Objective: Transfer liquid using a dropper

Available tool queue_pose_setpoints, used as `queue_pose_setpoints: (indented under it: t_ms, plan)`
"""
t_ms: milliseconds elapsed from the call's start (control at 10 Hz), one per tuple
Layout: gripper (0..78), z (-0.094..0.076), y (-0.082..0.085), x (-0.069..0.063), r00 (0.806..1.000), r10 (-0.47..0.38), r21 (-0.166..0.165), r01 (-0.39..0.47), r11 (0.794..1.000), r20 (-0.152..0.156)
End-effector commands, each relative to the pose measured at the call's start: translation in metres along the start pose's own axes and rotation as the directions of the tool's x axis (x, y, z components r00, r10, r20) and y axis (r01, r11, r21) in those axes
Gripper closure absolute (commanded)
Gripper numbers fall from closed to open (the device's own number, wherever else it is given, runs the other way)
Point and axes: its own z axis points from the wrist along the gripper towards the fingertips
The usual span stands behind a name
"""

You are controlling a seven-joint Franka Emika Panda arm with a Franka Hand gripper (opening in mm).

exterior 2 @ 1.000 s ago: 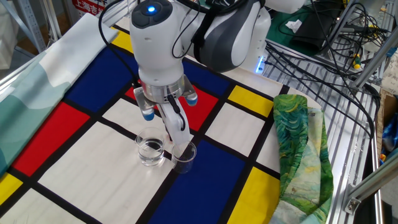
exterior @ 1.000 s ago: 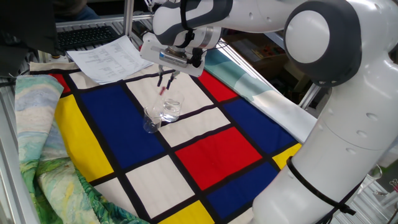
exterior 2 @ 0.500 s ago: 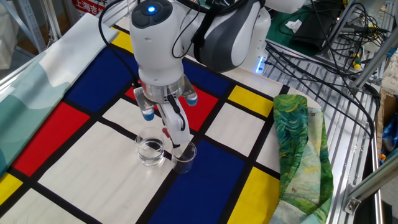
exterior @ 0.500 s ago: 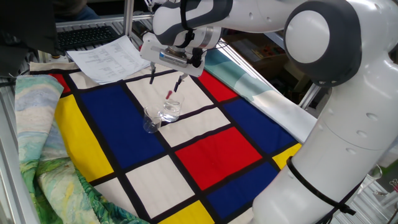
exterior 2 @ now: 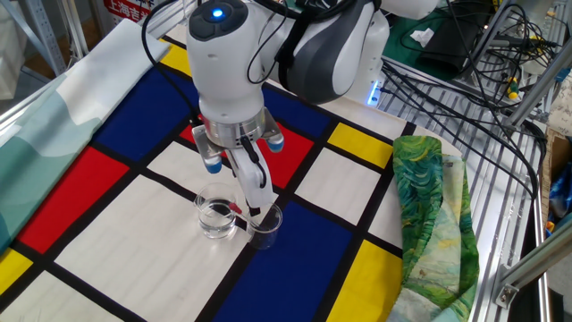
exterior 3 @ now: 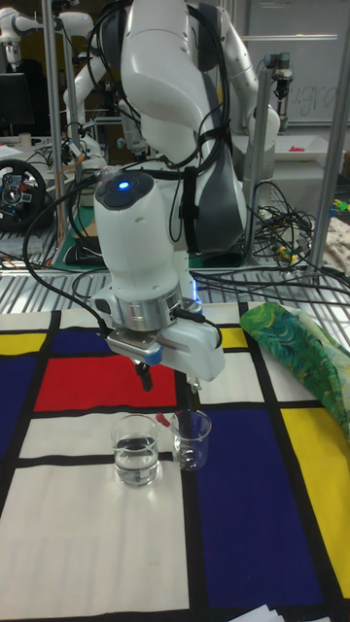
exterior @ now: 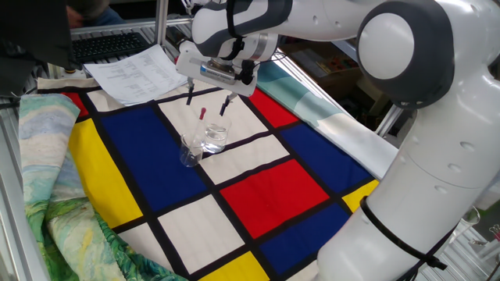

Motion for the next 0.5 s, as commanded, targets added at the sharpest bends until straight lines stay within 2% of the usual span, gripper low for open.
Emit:
queue_pose_setpoints:
  t_ms: [100, 500]
  plan:
    - [0.1, 0.0001, 0.0013, 0.0000, 0.976, -0.217, 0.038, 0.217, 0.975, 0.003]
    - [0.1, -0.0001, 0.0011, 0.0000, 0.980, -0.201, 0.048, 0.200, 0.979, 0.008]
